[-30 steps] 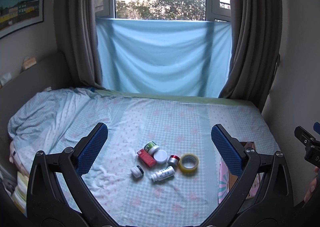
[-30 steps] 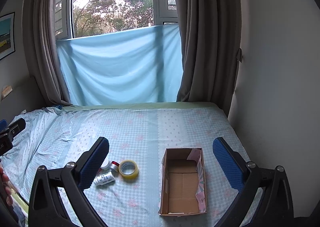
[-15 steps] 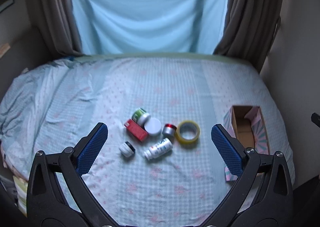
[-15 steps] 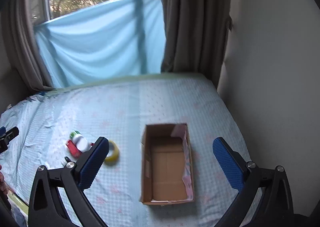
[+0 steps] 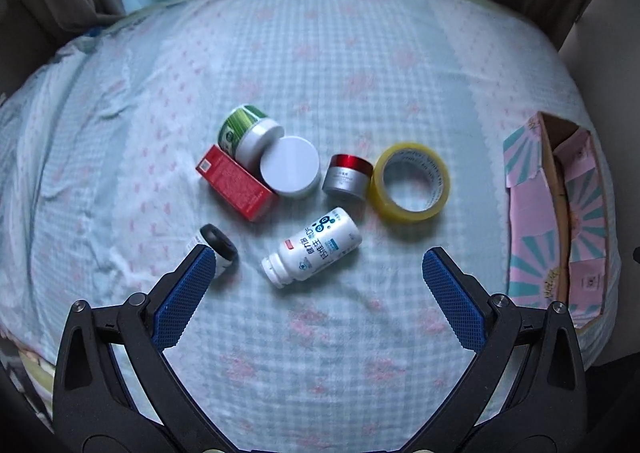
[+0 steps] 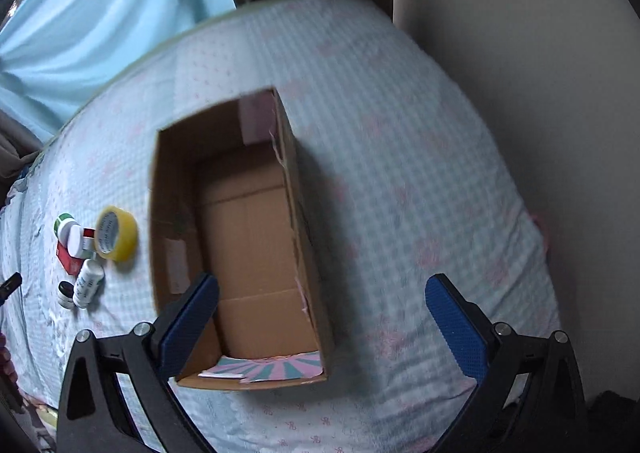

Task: Organize rigid objects
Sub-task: 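Grasp the white bottle with the left gripper while the right gripper clamps the box wall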

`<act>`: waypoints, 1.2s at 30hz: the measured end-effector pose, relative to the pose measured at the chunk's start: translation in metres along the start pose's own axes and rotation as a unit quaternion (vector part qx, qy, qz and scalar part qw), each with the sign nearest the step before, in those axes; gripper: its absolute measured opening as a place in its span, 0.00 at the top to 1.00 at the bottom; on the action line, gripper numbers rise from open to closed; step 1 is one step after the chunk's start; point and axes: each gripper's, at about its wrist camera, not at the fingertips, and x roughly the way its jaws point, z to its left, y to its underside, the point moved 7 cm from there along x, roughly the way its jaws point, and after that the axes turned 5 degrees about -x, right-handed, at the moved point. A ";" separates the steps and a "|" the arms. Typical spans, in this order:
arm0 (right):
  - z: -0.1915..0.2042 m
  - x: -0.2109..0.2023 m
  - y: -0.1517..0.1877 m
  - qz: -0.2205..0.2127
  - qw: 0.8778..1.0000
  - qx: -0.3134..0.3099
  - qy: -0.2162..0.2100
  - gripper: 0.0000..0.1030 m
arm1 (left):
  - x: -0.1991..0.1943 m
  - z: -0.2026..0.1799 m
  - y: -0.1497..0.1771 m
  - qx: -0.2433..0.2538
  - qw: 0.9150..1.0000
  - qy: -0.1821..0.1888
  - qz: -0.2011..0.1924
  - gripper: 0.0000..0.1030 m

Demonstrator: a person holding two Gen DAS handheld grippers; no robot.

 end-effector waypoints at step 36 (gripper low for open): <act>0.011 0.131 0.033 0.123 0.988 0.022 -0.095 0.81 | 0.179 -0.040 0.040 0.293 0.947 -0.020 0.133 0.44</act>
